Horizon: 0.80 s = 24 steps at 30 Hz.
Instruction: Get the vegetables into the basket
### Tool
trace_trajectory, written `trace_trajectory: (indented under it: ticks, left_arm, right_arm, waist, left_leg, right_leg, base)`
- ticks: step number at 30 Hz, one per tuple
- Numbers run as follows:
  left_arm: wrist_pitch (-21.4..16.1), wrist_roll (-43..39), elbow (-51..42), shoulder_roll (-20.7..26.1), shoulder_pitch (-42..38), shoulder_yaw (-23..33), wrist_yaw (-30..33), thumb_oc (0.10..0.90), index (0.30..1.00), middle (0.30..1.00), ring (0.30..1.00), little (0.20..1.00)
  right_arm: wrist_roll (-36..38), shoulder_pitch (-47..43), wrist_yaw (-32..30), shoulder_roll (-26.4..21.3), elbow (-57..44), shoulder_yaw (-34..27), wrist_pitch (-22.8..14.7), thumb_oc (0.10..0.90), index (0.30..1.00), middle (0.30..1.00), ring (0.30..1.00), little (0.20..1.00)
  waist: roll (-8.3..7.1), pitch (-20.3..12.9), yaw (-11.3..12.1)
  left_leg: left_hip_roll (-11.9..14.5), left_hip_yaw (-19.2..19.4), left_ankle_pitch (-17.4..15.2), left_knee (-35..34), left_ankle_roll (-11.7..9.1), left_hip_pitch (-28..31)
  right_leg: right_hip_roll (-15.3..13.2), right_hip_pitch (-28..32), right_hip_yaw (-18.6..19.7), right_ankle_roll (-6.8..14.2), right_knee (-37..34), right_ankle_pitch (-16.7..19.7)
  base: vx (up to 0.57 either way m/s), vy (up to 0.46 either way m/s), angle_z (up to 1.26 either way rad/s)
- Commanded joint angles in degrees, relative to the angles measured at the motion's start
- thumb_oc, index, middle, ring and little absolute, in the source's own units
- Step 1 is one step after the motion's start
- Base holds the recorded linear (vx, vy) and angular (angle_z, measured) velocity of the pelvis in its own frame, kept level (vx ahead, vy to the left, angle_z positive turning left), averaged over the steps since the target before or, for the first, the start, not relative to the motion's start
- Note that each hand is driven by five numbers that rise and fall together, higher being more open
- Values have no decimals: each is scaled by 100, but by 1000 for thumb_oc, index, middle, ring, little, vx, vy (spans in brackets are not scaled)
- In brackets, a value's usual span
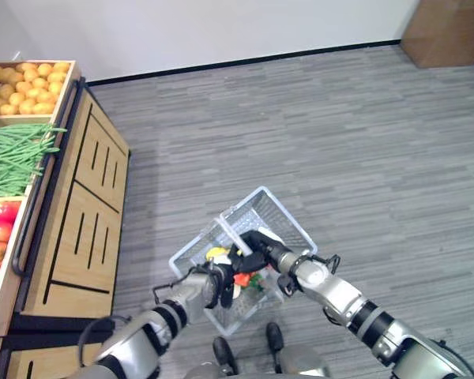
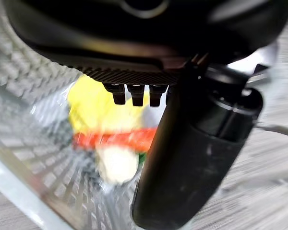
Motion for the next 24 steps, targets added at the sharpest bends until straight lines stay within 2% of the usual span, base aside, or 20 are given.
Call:
trace_trajectory:
  ticks: [1,3,4,5,7,8,10,11,12,15,18,19,20,24]
  left_arm:
    - [-354,-400,10,-311,-788,-154,138,900,1000,1000,1000,1000]
    - [-370,-601,-461,-32,-824,-122,101,900,1000,1000,1000,1000]
    - [-395,-746,-544,20,-812,-116,38,900,1000,1000,1000,1000]
    - [-443,-967,-1030,337,-795,-49,-82,900,1000,1000,1000,1000]
    - [-446,-1085,-1218,509,-772,-12,-127,900,1000,1000,1000,1000]
    - [-436,-1226,-1497,723,-795,71,-138,900,1000,1000,1000,1000]
    - [-429,-1380,-1583,907,-728,221,-81,900,1000,1000,1000,1000]
    - [-428,-1380,-1586,910,-726,222,-82,900,1000,1000,1000,1000]
    - [-431,-1463,-1980,1236,-618,377,-152,900,1000,1000,1000,1000]
    - [-390,-1654,-2088,1534,-278,741,-183,900,1000,1000,1000,1000]
    - [-334,-1859,-1713,1570,196,1113,-171,900,1000,1000,1000,1000]
    - [-255,-1945,-1269,1491,498,1332,-108,900,1000,1000,1000,1000]
    - [-265,-1943,-1254,1480,498,1328,-100,900,1000,1000,1000,1000]
    - [-135,-1811,-14,1174,872,1751,124,900,1000,1000,1000,1000]
  right_arm:
    - [-573,-455,-204,484,528,-328,-493,400,300,300,300,300]
    - [-955,-575,-360,422,1421,-470,-453,400,300,300,300,300]
    - [-918,-584,-338,439,1778,-544,-440,400,300,300,300,300]
    - [-1136,-619,-309,340,2327,-697,-384,400,300,300,300,300]
    - [-1389,-668,-317,262,2645,-733,-408,400,300,300,300,300]
    - [-1160,-617,-378,229,3122,-1015,-349,400,300,300,300,300]
    - [-980,-515,-341,211,3422,-1214,-330,400,300,300,300,300]
    - [-980,-516,-341,213,3423,-1213,-331,400,300,300,300,300]
    - [-1115,-415,-335,108,3740,-1400,-322,400,300,300,300,300]
    - [-1088,-175,-370,-45,4199,-1787,-279,400,300,300,300,300]
    - [-1039,105,-367,-152,4510,-2152,-258,400,300,300,300,300]
    - [-1043,293,-388,-209,4657,-2355,-254,400,300,300,300,300]
    - [-1043,300,-388,-213,4656,-2353,-255,400,300,300,300,300]
    - [-1116,711,-454,-307,4666,-2666,-281,400,300,300,300,300]
  waist:
    - [-93,-736,175]
    - [-107,-798,277]
    - [-113,-813,300]
    - [-114,-843,382]
    - [-126,-849,425]
    - [-128,-860,479]
    - [-145,-871,511]
    - [-146,-873,506]
    - [-170,-901,561]
    - [-192,-922,623]
    - [-226,-915,646]
    - [-252,-912,647]
    - [-248,-917,646]
    - [-270,-905,603]
  left_leg:
    - [4,5,-863,405,-118,265]
    - [-15,-112,-851,380,-108,274]
    - [-22,-156,-844,371,-104,275]
    - [-29,-246,-829,348,-100,276]
    - [-34,-317,-805,333,-101,265]
    - [-49,-416,-759,277,-100,241]
    - [-59,-482,-721,245,-99,214]
    - [-60,-485,-719,245,-99,211]
    - [-69,-557,-686,193,-102,186]
    - [-82,-617,-678,191,-97,173]
    - [-79,-629,-699,231,-104,173]
    - [-78,-638,-711,265,-106,165]
    - [-78,-640,-714,269,-106,162]
    - [-74,-639,-708,276,-110,142]
  right_leg:
    - [-366,-100,-412,306,438,-650]
    - [-381,-37,-518,301,427,-675]
    - [-389,-13,-557,296,422,-679]
    - [-397,19,-642,290,420,-692]
    - [-403,28,-701,286,421,-702]
    - [-406,37,-784,288,410,-693]
    - [-412,28,-839,287,407,-695]
    - [-413,27,-843,287,407,-696]
    - [-417,27,-929,296,383,-690]
    - [-419,63,-1002,309,329,-674]
    - [-418,97,-1030,306,305,-685]
    - [-420,102,-1029,297,310,-700]
    - [-421,102,-1031,297,313,-703]
    - [-429,76,-1027,291,329,-715]
  base:
    - [-8,6,30]
    - [-11,-3,28]
    - [-31,-4,25]
    - [-22,0,28]
    - [-37,-5,40]
    - [-43,-6,33]
    - [-32,-2,21]
    - [-32,-8,19]
    - [-16,-10,21]
    - [5,-5,22]
    - [26,-3,6]
    - [0,0,0]
    - [0,0,0]
    - [0,0,0]
